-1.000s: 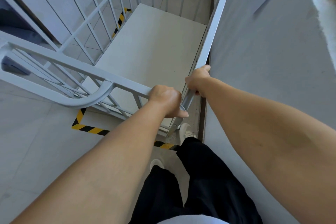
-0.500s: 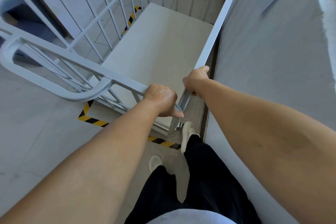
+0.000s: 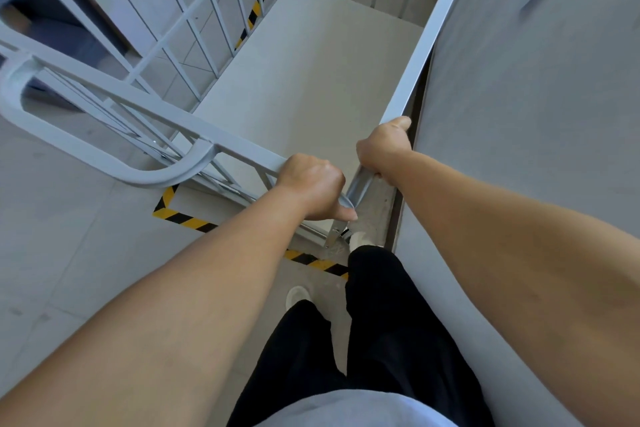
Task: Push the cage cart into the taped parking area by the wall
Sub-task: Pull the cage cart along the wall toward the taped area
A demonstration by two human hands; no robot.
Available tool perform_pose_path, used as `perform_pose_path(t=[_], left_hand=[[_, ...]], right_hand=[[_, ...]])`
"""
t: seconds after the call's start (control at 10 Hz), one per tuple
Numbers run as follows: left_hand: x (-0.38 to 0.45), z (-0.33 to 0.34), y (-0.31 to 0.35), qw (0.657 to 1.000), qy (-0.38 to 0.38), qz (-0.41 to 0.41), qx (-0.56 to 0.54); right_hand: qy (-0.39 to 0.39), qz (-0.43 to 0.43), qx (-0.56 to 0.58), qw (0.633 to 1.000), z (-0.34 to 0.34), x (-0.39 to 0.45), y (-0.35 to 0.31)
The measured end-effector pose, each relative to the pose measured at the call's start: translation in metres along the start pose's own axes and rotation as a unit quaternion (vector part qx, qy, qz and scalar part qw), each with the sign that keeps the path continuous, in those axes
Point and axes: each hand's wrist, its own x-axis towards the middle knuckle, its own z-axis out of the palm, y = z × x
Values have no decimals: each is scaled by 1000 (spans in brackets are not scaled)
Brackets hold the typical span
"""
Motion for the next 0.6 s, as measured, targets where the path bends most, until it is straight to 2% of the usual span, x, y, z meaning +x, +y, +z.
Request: perform_pose_path(t=[0.1,0.2,0.3,0.5,0.6], left_hand=[[10,-4,10,1000,4,5,12],[25,-10,27,1000,10,10,17],[37,-17,40,1000,2,10,8],[37,-17,38,1000,2,2,26],[28,-14,26,1000,-2,1,29]], right_hand=[[-42,-50,-163,985,-9,8,6],[-21,-5,-50,998,-20,22,18],[41,67,36,996,-36,32,27],[47,3,28,999,-28,33,30],[46,-21,-43,998,-16,31,25]])
